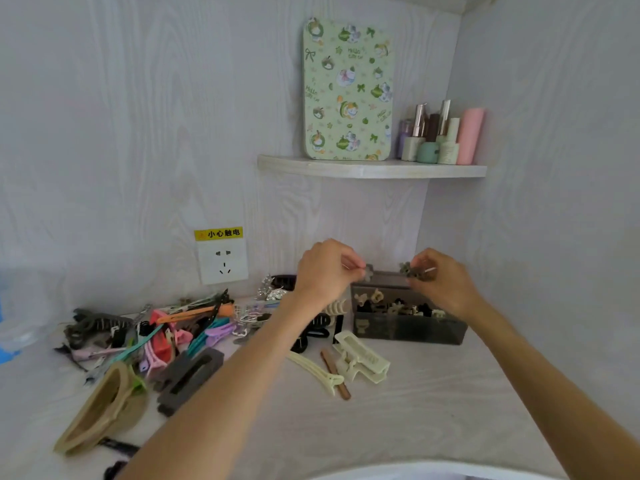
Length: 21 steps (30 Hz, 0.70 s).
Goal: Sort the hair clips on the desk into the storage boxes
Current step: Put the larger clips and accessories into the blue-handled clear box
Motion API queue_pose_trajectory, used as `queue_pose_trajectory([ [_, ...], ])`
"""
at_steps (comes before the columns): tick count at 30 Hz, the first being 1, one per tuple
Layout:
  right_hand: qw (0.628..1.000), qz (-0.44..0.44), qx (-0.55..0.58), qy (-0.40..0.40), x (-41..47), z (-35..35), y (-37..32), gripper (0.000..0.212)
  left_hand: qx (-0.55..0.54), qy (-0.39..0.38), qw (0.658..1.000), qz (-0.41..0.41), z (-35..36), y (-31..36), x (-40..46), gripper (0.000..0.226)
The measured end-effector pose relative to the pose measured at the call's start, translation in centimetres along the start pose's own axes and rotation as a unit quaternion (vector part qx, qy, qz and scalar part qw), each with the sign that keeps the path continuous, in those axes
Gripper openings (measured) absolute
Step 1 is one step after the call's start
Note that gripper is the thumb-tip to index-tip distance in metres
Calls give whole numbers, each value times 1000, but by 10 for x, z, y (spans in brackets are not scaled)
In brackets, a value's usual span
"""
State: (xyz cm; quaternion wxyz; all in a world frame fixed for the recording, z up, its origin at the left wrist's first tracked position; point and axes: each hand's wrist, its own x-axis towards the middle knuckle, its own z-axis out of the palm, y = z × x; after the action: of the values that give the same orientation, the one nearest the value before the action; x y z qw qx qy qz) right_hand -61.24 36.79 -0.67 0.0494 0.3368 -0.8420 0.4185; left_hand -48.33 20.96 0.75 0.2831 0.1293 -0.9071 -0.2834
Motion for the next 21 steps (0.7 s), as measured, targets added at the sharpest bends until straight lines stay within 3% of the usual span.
queue_pose_trajectory([
  [5,993,-4,25,-115,-2,-9,25,39,-26,-59,998,-3,59,4,8,17],
  [8,994,-8,18,-105,-6,-15,32,41,7,-109,994,7,56,2,6,30],
  [13,992,-54,66,-88,-18,-7,9,29,20,-190,981,-18,-17,-15,-17,47],
  [21,959,-164,89,-214,-56,77,-82,21,112,-223,960,-127,-143,-83,-123,33],
])
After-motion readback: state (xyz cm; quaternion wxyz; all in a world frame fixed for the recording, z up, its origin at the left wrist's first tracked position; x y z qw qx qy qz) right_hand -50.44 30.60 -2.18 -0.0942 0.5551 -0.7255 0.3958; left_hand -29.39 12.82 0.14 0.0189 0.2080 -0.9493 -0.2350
